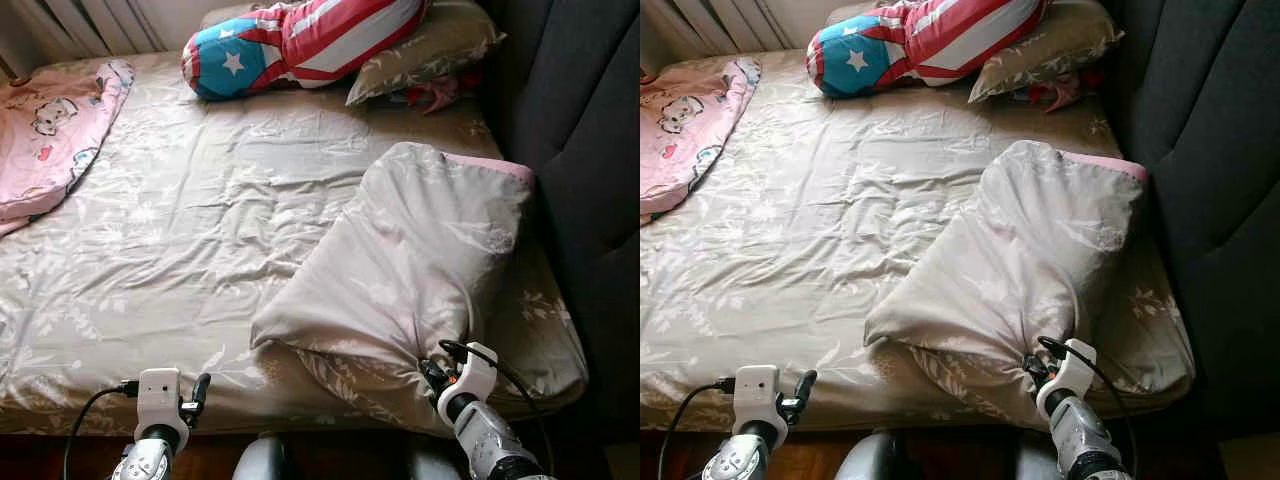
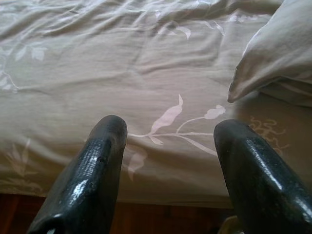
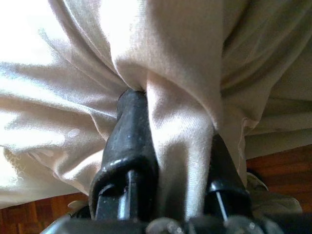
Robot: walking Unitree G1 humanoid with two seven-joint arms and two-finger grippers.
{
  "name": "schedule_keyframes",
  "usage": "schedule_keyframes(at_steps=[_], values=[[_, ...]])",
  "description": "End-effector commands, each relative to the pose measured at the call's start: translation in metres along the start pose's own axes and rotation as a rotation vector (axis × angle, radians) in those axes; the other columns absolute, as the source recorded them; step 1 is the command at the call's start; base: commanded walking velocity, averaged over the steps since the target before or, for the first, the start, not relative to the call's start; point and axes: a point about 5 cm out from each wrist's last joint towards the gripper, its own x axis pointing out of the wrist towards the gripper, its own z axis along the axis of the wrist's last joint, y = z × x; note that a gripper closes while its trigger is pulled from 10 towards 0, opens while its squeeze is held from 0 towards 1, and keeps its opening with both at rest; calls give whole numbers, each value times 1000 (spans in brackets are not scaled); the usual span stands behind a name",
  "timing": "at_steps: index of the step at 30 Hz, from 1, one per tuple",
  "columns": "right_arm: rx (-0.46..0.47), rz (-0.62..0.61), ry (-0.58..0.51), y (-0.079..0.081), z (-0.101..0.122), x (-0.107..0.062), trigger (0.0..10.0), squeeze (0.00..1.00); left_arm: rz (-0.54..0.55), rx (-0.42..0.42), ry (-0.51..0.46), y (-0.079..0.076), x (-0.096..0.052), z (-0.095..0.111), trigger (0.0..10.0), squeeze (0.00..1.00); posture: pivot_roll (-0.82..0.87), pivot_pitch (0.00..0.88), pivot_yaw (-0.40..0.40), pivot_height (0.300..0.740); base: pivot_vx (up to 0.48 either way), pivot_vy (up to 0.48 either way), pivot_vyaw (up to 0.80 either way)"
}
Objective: Clean up the room
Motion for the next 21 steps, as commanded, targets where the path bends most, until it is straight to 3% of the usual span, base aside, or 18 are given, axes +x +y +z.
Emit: schedule_keyframes(at_steps=[1,12,16,17,18,19,20,21], values=[[9,-4,87,3,-22,-2,0,0,16,-2,24,4,-4,-6,10000,0,28,202,100,657,0,0,0],[-27,-67,50,-3,-10,-1,0,0,29,-19,29,1,-1,-6,10000,0,10,171,77,657,0,0,0],[-76,-161,-26,-21,11,-5,0,0,44,-34,32,-1,4,-4,10000,0,-12,151,64,657,0,0,0],[-104,-236,-75,-33,24,-9,0,0,48,-40,32,-1,5,-4,10000,0,-23,145,60,657,0,0,0],[-104,-236,-75,-33,24,-9,0,0,48,-40,32,-1,5,-4,10000,0,-23,145,60,657,0,0,0],[-134,-297,-97,-41,31,-12,0,0,50,-42,33,-2,5,-4,10000,0,-34,140,55,657,0,0,0],[-207,-449,-164,-62,53,-22,0,0,53,-46,34,-3,7,-3,10000,0,-53,135,51,657,0,0,0],[-222,-489,-192,-68,60,-26,0,0,54,-47,34,-3,7,-3,10000,0,-53,135,51,657,0,0,0]])
